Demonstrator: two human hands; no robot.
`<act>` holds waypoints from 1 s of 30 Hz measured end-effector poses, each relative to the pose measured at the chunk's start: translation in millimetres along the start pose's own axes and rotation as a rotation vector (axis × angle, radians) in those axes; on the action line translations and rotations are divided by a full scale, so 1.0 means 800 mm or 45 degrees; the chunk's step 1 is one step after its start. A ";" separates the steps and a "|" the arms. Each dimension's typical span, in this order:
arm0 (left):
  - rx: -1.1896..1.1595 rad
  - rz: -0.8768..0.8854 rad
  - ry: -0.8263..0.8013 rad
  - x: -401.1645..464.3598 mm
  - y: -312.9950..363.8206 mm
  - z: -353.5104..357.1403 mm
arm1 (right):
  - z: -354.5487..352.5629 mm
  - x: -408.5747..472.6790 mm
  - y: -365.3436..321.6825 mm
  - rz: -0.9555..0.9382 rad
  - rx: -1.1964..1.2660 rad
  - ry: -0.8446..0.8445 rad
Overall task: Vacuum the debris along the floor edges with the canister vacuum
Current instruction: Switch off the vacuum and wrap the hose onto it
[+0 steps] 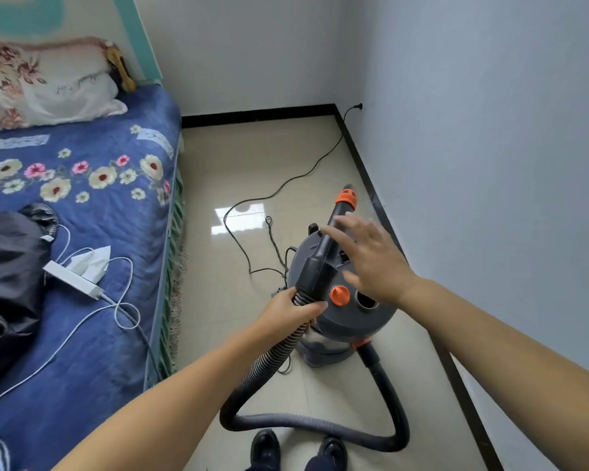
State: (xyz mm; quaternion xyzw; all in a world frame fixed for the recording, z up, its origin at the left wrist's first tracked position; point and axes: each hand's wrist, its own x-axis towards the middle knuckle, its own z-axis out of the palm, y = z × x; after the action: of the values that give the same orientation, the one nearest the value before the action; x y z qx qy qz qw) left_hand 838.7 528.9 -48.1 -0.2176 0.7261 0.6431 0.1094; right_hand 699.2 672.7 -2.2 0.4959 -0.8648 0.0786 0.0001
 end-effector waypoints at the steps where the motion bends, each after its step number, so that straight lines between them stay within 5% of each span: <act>1: 0.025 0.041 -0.051 -0.006 0.012 -0.002 | -0.015 0.005 -0.008 -0.088 -0.118 -0.071; 6: 0.206 0.236 -0.103 -0.023 0.058 -0.027 | -0.062 0.012 -0.019 -0.144 -0.225 -0.080; 12: 0.430 0.486 0.187 -0.024 0.054 -0.069 | -0.119 0.026 -0.012 0.022 -0.124 0.167; 19: 0.343 0.274 0.556 -0.005 0.005 -0.099 | -0.178 -0.002 0.045 0.449 0.145 0.502; 25: 0.451 0.436 0.668 0.014 0.074 -0.088 | -0.184 -0.054 0.103 0.758 0.421 0.055; 30: 0.532 0.533 0.603 0.025 0.136 -0.063 | -0.216 -0.061 0.110 0.436 0.502 0.162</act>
State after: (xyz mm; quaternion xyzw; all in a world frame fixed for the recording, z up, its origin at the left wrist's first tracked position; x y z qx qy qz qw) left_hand 777.5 484.6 47.5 -0.1799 0.8755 0.4215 -0.1533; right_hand 634.7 781.7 152.9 0.3271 -0.9022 0.2756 -0.0554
